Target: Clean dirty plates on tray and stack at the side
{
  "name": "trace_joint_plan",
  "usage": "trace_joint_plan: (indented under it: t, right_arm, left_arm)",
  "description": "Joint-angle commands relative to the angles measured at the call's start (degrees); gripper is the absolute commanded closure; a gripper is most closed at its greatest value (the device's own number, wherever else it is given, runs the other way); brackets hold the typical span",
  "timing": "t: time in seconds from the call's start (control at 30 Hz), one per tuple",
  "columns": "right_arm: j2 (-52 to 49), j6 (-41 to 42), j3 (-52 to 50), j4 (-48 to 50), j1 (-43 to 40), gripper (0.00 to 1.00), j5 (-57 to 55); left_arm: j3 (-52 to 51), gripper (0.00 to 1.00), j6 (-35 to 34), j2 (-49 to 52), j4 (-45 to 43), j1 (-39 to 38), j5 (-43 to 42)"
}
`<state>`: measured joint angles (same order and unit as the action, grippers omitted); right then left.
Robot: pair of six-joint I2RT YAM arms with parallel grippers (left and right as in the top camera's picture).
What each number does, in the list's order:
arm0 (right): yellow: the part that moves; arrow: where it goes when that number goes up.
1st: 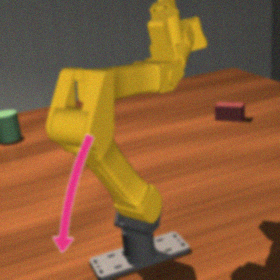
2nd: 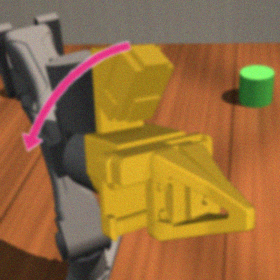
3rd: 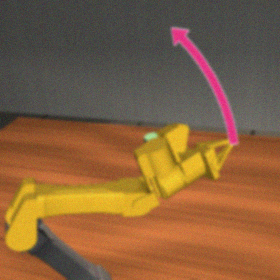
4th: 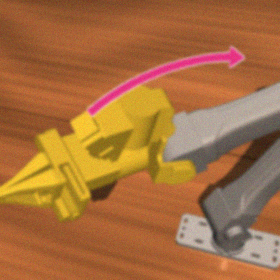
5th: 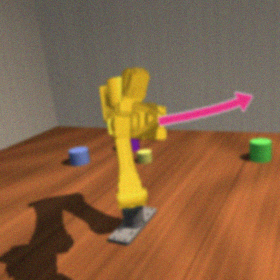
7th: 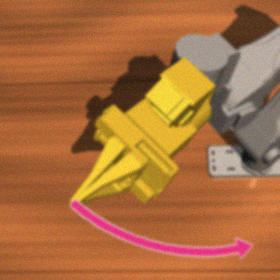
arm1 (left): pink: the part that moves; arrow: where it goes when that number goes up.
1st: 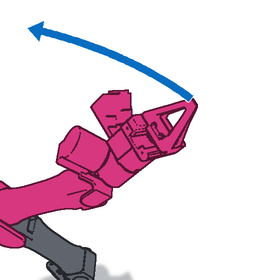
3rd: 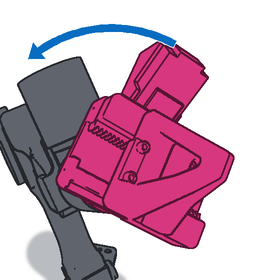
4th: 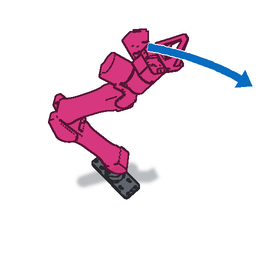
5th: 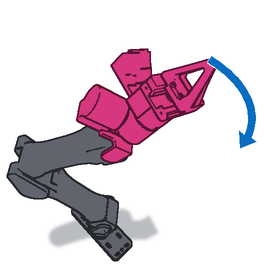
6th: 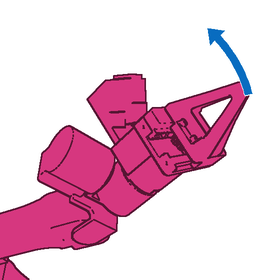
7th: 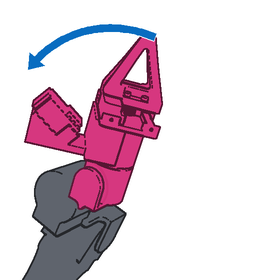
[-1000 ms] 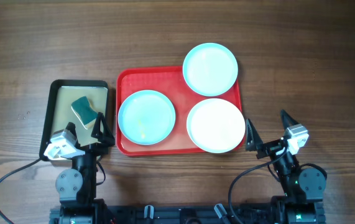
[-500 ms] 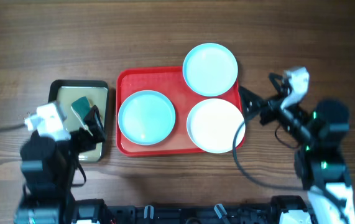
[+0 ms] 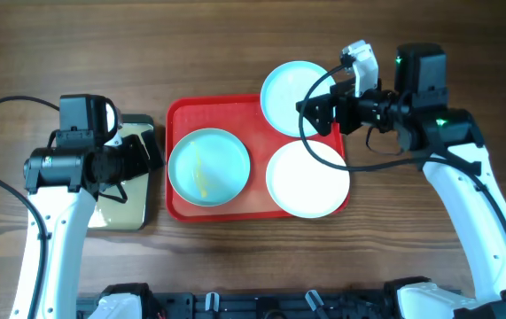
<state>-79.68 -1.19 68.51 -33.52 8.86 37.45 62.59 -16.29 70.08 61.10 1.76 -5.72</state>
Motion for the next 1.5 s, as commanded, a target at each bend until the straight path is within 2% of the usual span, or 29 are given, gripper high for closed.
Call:
trace_joint_plan:
  t: [0.0, 0.07, 0.17, 0.23, 0.27, 0.4, 0.53, 0.73, 0.87, 0.93, 1.17, 1.2, 1.23, 1.27, 1.3, 1.4, 1.47]
  right_arm:
    - [-1.2, 3.9, 1.3, -1.5, 0.7, 0.0, -1.7]
    - [-2.0, 6.5, 1.4, -4.6, 3.7, 0.0, -8.9]
    - [-4.2, 13.4, 1.4, -6.6, 11.1, 0.0, -18.3]
    - [-8.4, 19.0, 1.4, -6.3, 17.7, 0.12, -22.9]
    - [-10.2, 20.4, 1.6, -6.2, 19.0, 0.2, -24.1]
    - [-18.5, 21.2, 2.2, -2.6, 23.2, 0.32, -25.2]
    - [-26.2, 20.7, 6.8, 0.1, 24.3, 0.42, -26.1]
    - [-33.0, 18.6, 9.0, 0.9, 26.1, 0.48, -27.4]
    - [-35.7, 17.7, 9.0, 1.6, 27.5, 0.51, -26.5]
    - [-36.3, 20.4, 8.9, 1.8, 27.6, 0.63, -26.4]
    - [-39.2, 24.6, 8.7, 4.0, 27.7, 0.75, -25.8]
    - [-39.3, 25.4, 8.7, 4.0, 27.9, 0.78, -25.8]
    - [-39.4, 25.8, 8.7, 4.2, 28.2, 0.89, -25.9]
    - [-39.5, 25.8, 8.7, 4.3, 28.4, 0.96, -25.9]
    - [-39.5, 26.0, 8.7, 4.3, 28.6, 0.96, -26.2]
    - [-39.5, 26.9, 8.7, 4.2, 28.6, 0.96, -27.1]
    - [-39.5, 26.8, 8.7, 4.2, 28.6, 0.95, -27.1]
  left_arm:
    - [1.4, 0.0, -0.7, 0.2, -2.1, 0.0, -0.9]
    - [1.4, 0.0, -0.7, 0.2, -5.4, 0.0, -0.1]
    - [1.4, 0.0, -2.4, 0.3, -6.9, 0.0, 6.2]
    - [1.4, 0.0, -8.1, 0.5, -5.7, 0.0, 11.8]
    - [1.4, 0.0, -8.2, 0.5, -5.7, 0.0, 11.8]
    - [1.4, 0.0, -8.2, 0.5, -5.8, 0.0, 11.8]
    - [1.4, 0.0, -8.2, 0.9, -5.8, 0.0, 11.8]
    - [1.4, 0.0, -9.8, 4.2, -5.8, 0.6, 11.8]
    - [1.4, 0.0, -10.1, 7.3, -6.1, 5.4, 11.8]
    - [1.4, 0.0, -10.1, 8.4, -6.2, 9.3, 11.8]
    - [1.4, 0.0, -9.7, 11.9, -6.3, 12.2, 11.8]
    - [1.4, 0.0, -9.7, 12.7, -6.4, 12.2, 11.8]
    - [1.4, 0.0, -9.7, 14.0, -6.5, 12.2, 11.8]
    - [1.4, 0.0, -9.7, 14.9, -6.5, 12.2, 11.8]
    - [1.4, 0.0, -9.7, 15.9, -6.7, 12.2, 11.8]
    - [1.4, 0.08, -9.7, 19.4, -9.4, 12.2, 11.8]
    - [1.4, 0.23, -9.7, 20.9, -11.8, 12.2, 11.8]
